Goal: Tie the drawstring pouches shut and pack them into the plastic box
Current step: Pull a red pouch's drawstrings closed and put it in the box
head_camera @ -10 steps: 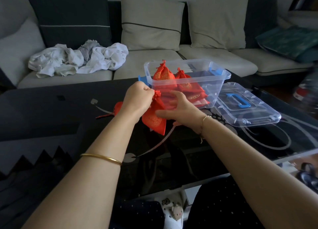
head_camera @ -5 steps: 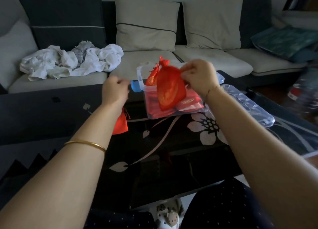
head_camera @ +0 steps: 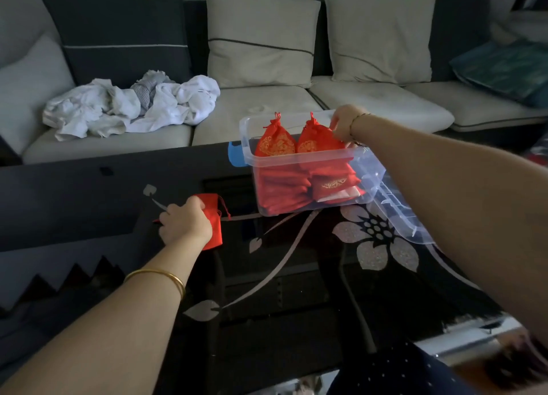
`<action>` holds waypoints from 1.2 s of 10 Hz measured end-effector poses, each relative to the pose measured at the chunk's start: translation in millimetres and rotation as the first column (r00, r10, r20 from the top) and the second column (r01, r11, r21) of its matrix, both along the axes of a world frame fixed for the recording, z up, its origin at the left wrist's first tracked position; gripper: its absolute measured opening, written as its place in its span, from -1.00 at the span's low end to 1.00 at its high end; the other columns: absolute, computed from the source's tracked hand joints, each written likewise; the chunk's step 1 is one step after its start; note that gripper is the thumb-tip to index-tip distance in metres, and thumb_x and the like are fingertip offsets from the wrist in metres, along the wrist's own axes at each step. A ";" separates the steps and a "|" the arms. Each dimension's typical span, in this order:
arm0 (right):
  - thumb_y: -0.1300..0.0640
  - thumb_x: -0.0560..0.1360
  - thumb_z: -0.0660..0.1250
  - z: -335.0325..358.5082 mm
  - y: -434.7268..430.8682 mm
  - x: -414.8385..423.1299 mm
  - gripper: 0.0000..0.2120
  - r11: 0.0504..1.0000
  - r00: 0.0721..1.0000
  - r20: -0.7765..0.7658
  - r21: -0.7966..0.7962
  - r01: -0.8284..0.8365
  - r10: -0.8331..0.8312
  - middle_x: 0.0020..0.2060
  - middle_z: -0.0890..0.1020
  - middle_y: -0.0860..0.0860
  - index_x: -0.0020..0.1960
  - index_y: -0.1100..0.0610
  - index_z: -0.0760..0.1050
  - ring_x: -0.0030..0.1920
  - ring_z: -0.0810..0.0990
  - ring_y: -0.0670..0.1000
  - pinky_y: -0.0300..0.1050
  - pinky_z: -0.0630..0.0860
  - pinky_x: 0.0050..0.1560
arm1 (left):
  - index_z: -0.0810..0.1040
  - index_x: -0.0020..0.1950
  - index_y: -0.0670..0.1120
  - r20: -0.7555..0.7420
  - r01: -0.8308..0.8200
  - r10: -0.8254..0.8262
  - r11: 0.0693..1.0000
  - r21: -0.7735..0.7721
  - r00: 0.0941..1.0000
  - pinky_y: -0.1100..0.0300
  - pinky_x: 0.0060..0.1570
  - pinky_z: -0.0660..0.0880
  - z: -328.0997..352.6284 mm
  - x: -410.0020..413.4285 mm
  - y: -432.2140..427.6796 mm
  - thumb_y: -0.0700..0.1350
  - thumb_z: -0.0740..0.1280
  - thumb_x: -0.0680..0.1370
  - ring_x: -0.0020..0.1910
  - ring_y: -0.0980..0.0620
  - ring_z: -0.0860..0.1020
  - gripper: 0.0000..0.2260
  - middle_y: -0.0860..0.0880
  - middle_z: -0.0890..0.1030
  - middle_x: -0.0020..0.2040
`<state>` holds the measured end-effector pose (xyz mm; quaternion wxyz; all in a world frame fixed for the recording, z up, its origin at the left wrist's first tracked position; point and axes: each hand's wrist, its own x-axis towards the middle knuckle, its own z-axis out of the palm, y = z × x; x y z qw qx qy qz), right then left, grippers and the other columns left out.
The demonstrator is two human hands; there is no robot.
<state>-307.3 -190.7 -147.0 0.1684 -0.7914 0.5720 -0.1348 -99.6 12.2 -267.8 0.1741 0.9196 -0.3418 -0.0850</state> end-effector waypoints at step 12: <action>0.31 0.42 0.31 -92.7 163.6 12.3 -0.90 0.961 0.949 0.157 -0.080 -0.265 0.274 -0.25 0.68 0.12 -0.19 0.16 0.57 -0.26 0.67 0.06 -0.21 0.55 -0.14 | 0.62 -0.02 -0.03 0.112 0.481 -0.469 0.868 -0.126 0.876 0.04 -0.21 0.56 56.4 -34.7 57.7 -0.12 0.28 0.57 -0.28 0.00 0.57 -0.88 -0.02 0.62 -0.11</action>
